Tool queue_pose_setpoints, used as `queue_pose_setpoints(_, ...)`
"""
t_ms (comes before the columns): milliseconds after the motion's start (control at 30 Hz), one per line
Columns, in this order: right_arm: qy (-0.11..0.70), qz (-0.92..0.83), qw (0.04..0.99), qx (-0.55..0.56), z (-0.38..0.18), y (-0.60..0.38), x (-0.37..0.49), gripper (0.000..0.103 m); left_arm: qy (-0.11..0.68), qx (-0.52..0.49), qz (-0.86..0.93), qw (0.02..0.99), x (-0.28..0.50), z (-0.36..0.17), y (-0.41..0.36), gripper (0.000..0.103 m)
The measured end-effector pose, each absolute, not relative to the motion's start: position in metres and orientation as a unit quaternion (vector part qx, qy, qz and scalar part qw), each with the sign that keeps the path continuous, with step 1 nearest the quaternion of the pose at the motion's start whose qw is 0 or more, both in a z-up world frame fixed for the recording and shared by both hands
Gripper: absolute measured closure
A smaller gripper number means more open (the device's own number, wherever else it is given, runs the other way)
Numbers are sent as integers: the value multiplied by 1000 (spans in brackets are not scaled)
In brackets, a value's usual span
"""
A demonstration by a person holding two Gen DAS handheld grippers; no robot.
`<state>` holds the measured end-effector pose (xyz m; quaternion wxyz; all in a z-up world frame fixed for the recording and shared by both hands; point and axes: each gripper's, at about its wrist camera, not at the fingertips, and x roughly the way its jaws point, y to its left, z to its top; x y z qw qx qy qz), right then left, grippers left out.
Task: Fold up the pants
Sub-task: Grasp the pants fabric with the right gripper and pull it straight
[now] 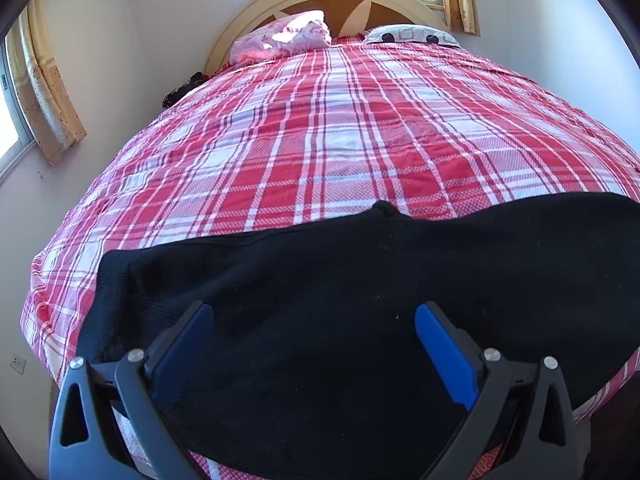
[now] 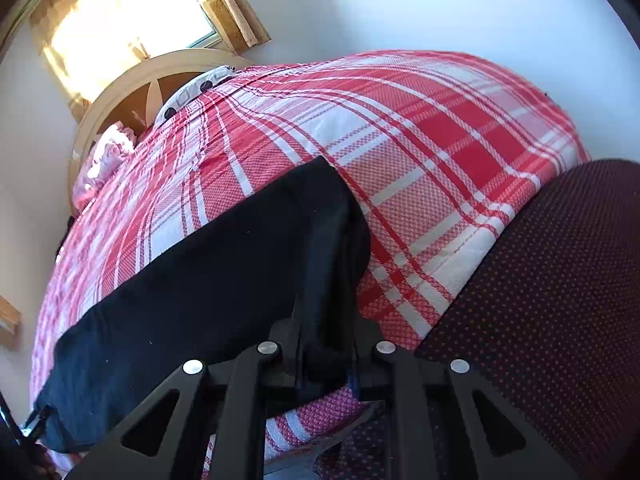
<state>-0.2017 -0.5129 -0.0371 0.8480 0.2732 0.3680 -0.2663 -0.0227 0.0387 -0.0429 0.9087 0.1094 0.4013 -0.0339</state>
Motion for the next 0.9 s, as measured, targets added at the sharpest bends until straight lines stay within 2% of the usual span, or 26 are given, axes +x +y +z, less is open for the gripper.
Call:
queue_pose_setpoints(233, 338, -242, 900, 133, 27, -426, -174, 88, 394, 125, -23, 910, -22, -44, 40, 0)
queue_pose_setpoints(400, 338, -152, 928, 24, 54, -320, -138, 88, 394, 126, -18, 910, -20, -44, 44, 0)
queue_pose_setpoints(567, 355, -62, 932, -49, 37, -227, -110, 88, 393, 121, -17, 911, -19, -43, 51, 0)
queue_pose_setpoints(800, 375, 4, 917, -132, -15, -131, -93, 88, 394, 110, -17, 912, -19, -44, 60, 0)
queue_pose_setpoints(900, 384, -17, 908, -168, -36, -116, -92, 81, 397, 99, -18, 912, -18, -46, 64, 0)
